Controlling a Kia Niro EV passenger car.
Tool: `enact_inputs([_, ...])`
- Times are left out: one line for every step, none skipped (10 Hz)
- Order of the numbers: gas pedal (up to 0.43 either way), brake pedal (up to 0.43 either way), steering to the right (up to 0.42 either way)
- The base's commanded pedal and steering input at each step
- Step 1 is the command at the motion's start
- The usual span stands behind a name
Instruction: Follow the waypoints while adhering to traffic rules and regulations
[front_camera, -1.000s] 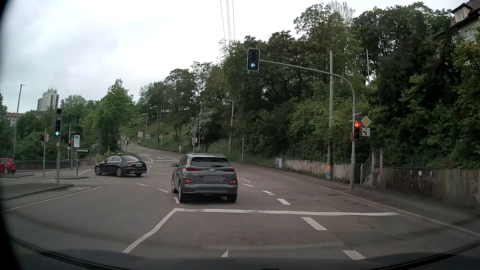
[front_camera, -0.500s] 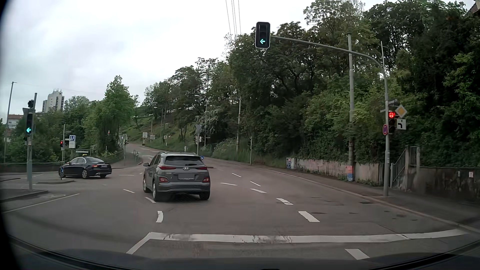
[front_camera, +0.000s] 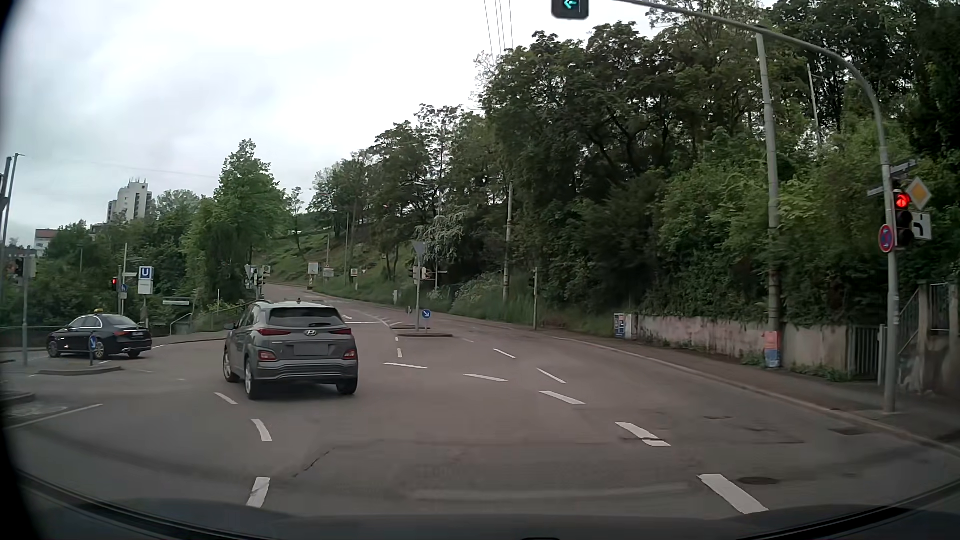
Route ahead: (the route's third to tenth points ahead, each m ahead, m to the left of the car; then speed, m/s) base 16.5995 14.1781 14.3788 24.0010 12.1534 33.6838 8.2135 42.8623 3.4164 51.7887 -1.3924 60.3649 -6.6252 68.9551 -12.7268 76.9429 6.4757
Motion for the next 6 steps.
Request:
enact_inputs([0.067,0.000,-0.119])
enact_inputs([0.039,0.000,-0.135])
enact_inputs([0.008,0.000,-0.151])
enact_inputs([0.008,0.000,-0.166])
enact_inputs([0.008,0.000,-0.189])
enact_inputs([0.008,0.000,-0.209])
